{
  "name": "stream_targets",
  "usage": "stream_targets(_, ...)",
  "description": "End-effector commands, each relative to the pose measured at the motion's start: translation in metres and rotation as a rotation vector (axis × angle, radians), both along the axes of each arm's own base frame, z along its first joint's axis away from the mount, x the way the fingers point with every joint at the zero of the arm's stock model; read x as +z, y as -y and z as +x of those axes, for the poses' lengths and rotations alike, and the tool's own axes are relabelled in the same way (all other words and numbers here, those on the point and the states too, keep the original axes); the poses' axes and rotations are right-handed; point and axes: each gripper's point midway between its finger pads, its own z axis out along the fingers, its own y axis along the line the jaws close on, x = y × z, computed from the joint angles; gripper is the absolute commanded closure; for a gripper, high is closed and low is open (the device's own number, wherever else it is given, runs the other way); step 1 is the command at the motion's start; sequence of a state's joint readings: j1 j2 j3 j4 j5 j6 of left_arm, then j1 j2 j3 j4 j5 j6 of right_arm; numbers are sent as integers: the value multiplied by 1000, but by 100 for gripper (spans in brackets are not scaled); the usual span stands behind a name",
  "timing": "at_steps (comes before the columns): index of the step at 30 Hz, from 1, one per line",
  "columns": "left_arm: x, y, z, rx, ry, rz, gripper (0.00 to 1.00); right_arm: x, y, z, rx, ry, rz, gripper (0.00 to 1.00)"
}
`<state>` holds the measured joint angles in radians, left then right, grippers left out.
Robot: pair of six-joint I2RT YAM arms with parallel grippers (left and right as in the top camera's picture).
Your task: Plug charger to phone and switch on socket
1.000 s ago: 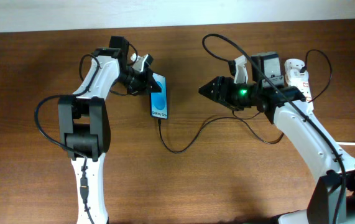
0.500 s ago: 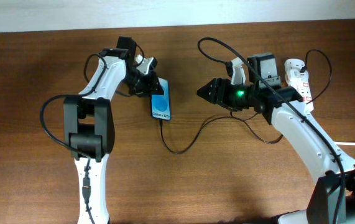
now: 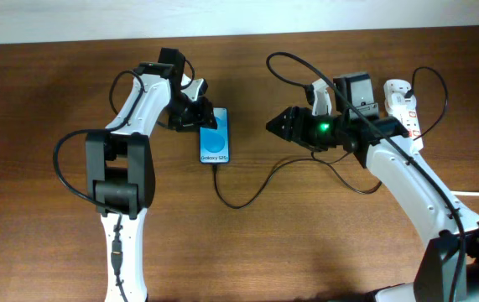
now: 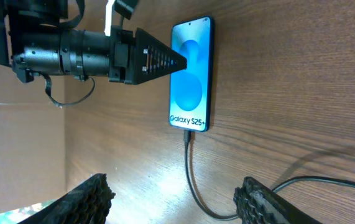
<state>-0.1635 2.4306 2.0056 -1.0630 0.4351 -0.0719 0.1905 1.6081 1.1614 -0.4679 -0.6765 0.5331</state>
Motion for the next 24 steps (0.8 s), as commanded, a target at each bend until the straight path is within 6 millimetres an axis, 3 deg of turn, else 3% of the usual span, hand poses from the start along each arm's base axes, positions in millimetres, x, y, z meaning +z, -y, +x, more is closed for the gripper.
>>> stream_targets(1,-17,-18,-2,8,-12,95,40,2,-2,1,19,23,-17,31)
stream_targets(5,-13,-20,3,13,1,93,32,1,-2,1,26,28,-22,30)
stream_targets(8,21,-30,24,42,77,82,30,1,-1,1,36,40,-29,30)
stream_targets(12,133,-69,55,132,257,61,23,-10,11,3,4,37,-113,31)
stream_targets(15,192,-102,54,197,346,62,18,-11,12,3,2,41,-124,31)
stream_targets(17,201,-112,48,217,346,66,18,-12,13,2,3,32,-126,32)
stream_targets(18,201,-115,48,223,344,67,1,-12,13,1,1,27,-131,34)
stream_targets(24,201,-117,48,225,343,68,1,-16,27,-5,-26,14,-214,34)
